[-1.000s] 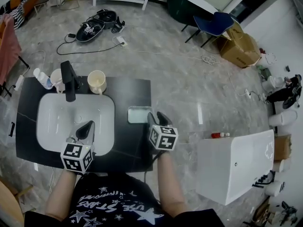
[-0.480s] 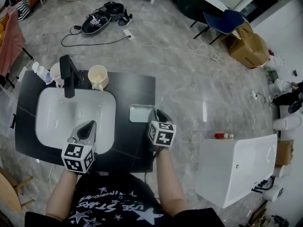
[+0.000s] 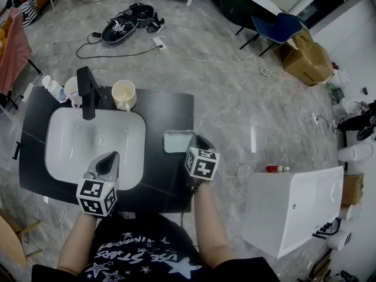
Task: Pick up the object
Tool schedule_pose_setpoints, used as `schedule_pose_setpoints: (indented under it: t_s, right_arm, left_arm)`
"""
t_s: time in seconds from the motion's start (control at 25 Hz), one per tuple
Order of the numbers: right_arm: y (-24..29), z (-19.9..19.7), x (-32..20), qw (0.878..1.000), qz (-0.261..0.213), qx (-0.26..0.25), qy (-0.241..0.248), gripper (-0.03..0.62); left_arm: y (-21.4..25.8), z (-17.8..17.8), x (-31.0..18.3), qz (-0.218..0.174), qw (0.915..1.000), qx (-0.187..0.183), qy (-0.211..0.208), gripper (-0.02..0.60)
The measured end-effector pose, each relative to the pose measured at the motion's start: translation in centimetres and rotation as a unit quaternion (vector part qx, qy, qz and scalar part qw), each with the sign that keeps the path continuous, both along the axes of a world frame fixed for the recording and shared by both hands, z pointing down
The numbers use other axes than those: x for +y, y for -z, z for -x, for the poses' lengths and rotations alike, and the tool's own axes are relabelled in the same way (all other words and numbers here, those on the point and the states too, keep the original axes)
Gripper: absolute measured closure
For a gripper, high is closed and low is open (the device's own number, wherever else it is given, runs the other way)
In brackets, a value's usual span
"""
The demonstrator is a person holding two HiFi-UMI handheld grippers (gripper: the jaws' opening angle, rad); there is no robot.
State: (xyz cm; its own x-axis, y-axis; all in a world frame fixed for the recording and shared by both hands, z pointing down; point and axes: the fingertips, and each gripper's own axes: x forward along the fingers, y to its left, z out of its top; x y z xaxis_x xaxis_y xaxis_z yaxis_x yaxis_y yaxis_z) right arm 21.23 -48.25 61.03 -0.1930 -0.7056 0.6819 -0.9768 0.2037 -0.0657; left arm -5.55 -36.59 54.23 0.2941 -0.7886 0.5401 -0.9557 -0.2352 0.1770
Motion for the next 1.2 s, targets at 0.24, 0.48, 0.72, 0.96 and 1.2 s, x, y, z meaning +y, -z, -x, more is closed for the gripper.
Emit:
schedule_pose_setpoints:
  t_s: [0.24,0.48,0.72,0.96,1.2]
  right_arm:
    - [2.9,0.8,1.3,1.0,-0.021,-0.001,-0.018,0.582]
    - [6.4,1.2,3.4,0.998,-0.053,-0.01,-0.038,0.582]
    - [9.4,1.8,7.2,0.995,-0.083,-0.016,-0.058,0.582]
    - [11.8,3.6,11.4,0.992,-0.099,-0.016,-0.071,0.582]
    - [13.5,5.5,16.1,0.99,-0.109,-0.018,-0.092,0.582]
  left_arm:
    - [1.4,1.9,1.3,-0.016,0.9998,0.008,-0.001,0.574]
    - [2.6,2.7,3.2,-0.029,0.9993,0.012,-0.02,0.574]
    - [4.1,4.2,6.2,-0.05,0.9981,0.018,-0.032,0.574]
    - [5.1,7.3,9.4,-0.06,0.9973,0.029,-0.032,0.574]
    - [5.7,10.1,13.1,-0.066,0.9963,0.038,-0.04,0.574]
